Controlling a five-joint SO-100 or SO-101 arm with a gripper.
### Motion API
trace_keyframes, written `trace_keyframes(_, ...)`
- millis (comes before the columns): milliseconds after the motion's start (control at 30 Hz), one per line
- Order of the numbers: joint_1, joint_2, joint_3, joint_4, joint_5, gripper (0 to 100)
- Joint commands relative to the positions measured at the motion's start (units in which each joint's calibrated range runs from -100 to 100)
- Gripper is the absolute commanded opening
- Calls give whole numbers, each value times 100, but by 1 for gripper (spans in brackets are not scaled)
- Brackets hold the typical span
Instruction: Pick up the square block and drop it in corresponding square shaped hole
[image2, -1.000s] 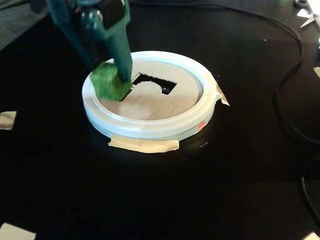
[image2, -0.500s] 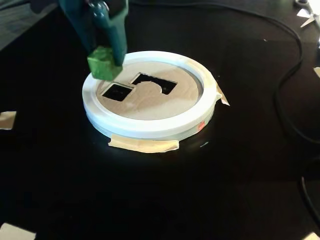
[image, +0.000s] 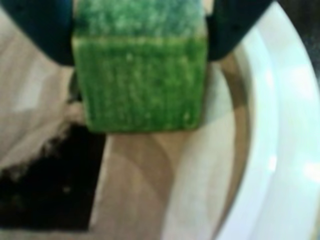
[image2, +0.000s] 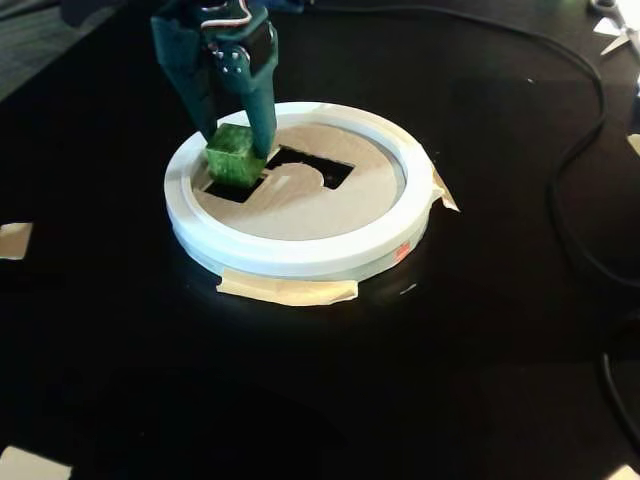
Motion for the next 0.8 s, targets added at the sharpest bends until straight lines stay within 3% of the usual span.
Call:
trace_keyframes(0, 14, -33, -368, 18, -34, 35)
trace_keyframes(233, 64, -42, -3, 8, -34, 36)
trace_keyframes(333, 64, -69, 24, 8, -34, 49)
trace_keyframes(433, 39, -149, 24, 18, -34, 71)
trace_keyframes(500, 39, -167, 24, 18, -34, 77)
trace_keyframes(767, 64, -768, 15, 349, 10, 77)
